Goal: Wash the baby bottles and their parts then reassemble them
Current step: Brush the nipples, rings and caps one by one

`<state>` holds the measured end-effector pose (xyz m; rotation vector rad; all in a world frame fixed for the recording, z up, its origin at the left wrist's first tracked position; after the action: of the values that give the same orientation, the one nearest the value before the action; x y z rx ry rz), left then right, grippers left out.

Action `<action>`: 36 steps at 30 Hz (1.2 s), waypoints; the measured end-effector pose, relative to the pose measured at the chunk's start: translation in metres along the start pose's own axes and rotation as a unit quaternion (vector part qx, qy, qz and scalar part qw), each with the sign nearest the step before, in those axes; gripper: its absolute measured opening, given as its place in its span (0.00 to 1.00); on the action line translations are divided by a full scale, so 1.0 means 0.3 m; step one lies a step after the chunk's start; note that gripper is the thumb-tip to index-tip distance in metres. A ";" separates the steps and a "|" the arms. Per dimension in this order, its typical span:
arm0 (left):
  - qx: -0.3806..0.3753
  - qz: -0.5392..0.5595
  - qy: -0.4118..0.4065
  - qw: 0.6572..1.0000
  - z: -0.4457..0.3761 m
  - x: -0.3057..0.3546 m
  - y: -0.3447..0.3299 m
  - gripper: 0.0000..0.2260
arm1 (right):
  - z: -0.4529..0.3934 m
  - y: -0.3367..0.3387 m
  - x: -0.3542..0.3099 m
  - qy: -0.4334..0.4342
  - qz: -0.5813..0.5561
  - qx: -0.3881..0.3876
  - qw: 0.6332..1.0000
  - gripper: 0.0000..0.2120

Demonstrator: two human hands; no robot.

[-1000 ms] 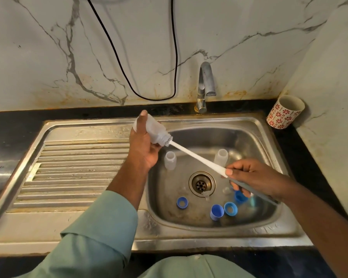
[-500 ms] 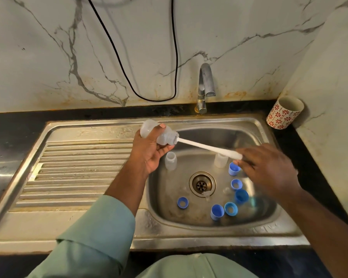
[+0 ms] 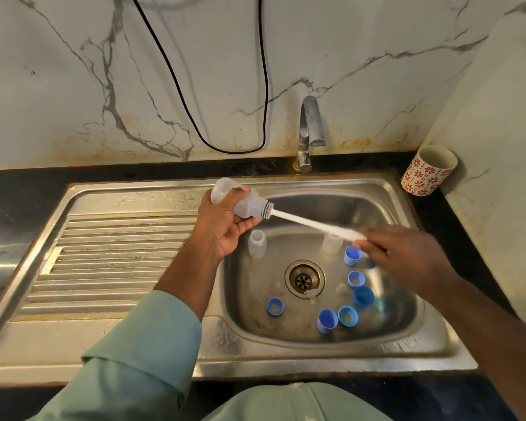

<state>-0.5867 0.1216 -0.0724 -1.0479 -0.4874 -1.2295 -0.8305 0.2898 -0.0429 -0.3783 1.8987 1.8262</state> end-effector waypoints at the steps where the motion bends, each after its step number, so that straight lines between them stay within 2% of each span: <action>1: 0.007 0.000 0.005 1.000 0.001 0.001 0.002 0.28 | 0.005 0.006 -0.001 0.002 0.041 0.016 0.999 0.15; 2: 0.010 0.005 0.011 1.000 0.003 0.000 0.001 0.27 | 0.007 0.007 -0.001 -0.009 0.039 0.013 0.999 0.15; 3: 0.009 0.011 0.015 1.000 0.001 -0.002 0.000 0.27 | 0.000 0.005 0.005 -0.065 -0.017 -0.035 0.997 0.16; 4: 0.004 0.013 0.016 1.000 0.000 -0.001 -0.003 0.27 | -0.002 0.004 -0.018 -0.061 -0.119 -0.089 0.987 0.18; 5: 0.000 0.011 0.015 1.000 -0.002 0.003 -0.005 0.27 | -0.001 -0.019 -0.008 -0.103 -0.218 -0.155 0.958 0.20; 6: -0.001 0.010 0.015 1.000 -0.002 0.003 -0.002 0.28 | 0.006 -0.027 -0.010 -0.105 -0.254 -0.146 0.950 0.19; 7: 0.001 0.017 0.011 1.000 -0.005 0.001 0.006 0.28 | 0.001 -0.025 -0.022 -0.045 -0.173 -0.138 0.974 0.18; 8: 0.009 0.024 0.006 1.000 -0.008 0.001 0.014 0.28 | -0.009 -0.005 -0.035 0.034 -0.013 -0.051 0.998 0.17; 9: 0.017 0.031 0.004 0.999 -0.010 0.001 0.019 0.29 | -0.001 0.007 -0.028 0.052 0.102 0.018 0.993 0.16; 11: 0.034 0.052 0.003 0.998 -0.006 0.001 0.017 0.29 | 0.001 0.002 -0.014 0.041 0.108 0.046 0.992 0.14; 12: 0.047 0.068 -0.001 0.997 0.001 0.000 0.014 0.30 | 0.007 -0.008 -0.018 -0.017 -0.007 0.002 1.000 0.13; 13: 0.072 0.093 -0.010 0.993 0.005 -0.001 0.017 0.30 | 0.003 -0.010 -0.024 -0.071 -0.114 -0.006 0.991 0.11; 15: 0.134 0.166 -0.033 0.976 0.003 0.006 0.041 0.31 | 0.020 -0.059 -0.005 -0.174 -0.270 -0.058 0.945 0.12; 16: 0.156 0.194 -0.043 0.967 0.003 0.012 0.057 0.31 | 0.037 -0.076 -0.009 -0.209 -0.320 -0.067 0.922 0.13; 17: 0.172 0.202 -0.051 0.963 0.006 0.018 0.069 0.31 | 0.046 -0.081 -0.017 -0.216 -0.331 -0.054 0.917 0.12; 19: 0.188 0.164 -0.060 0.967 0.014 0.016 0.071 0.30 | 0.064 -0.078 -0.064 -0.184 -0.312 -0.049 0.931 0.12; 21: 0.198 0.130 -0.069 0.969 0.016 0.001 0.050 0.29 | 0.075 -0.081 -0.138 -0.132 -0.301 -0.098 0.939 0.21; 23: 0.195 0.141 -0.081 0.967 0.020 -0.005 0.021 0.29 | 0.089 -0.087 -0.220 -0.084 -0.230 -0.121 0.962 0.26; 26: 0.208 0.160 -0.122 0.957 0.007 -0.005 0.013 0.28 | 0.084 -0.075 -0.287 -0.027 -0.123 -0.095 0.987 0.24; 29: 0.217 0.165 -0.156 0.949 0.013 -0.007 0.010 0.29 | 0.075 -0.076 -0.291 -0.044 -0.111 -0.069 0.990 0.22; 32: 0.196 0.148 -0.175 0.954 0.011 -0.005 0.003 0.27 | 0.074 -0.091 -0.338 -0.054 -0.098 -0.109 0.988 0.20; 36: 0.129 0.029 -0.194 0.972 0.037 -0.034 -0.070 0.28 | 0.003 -0.077 -0.381 -0.074 -0.061 -0.090 0.991 0.21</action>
<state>-0.6067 0.1368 -0.0672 -1.0714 -0.8872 -0.8814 -0.7216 0.2746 -0.0040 -0.3991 1.5842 1.8925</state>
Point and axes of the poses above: each hand's wrist, its own z-axis away from the middle knuckle, its own y-axis out of the back of the hand, x = y × z, the point moved 4 cm from there along -z, towards the middle knuckle, and after that the axes turned 3 degrees about -z, right-handed, at the moved point
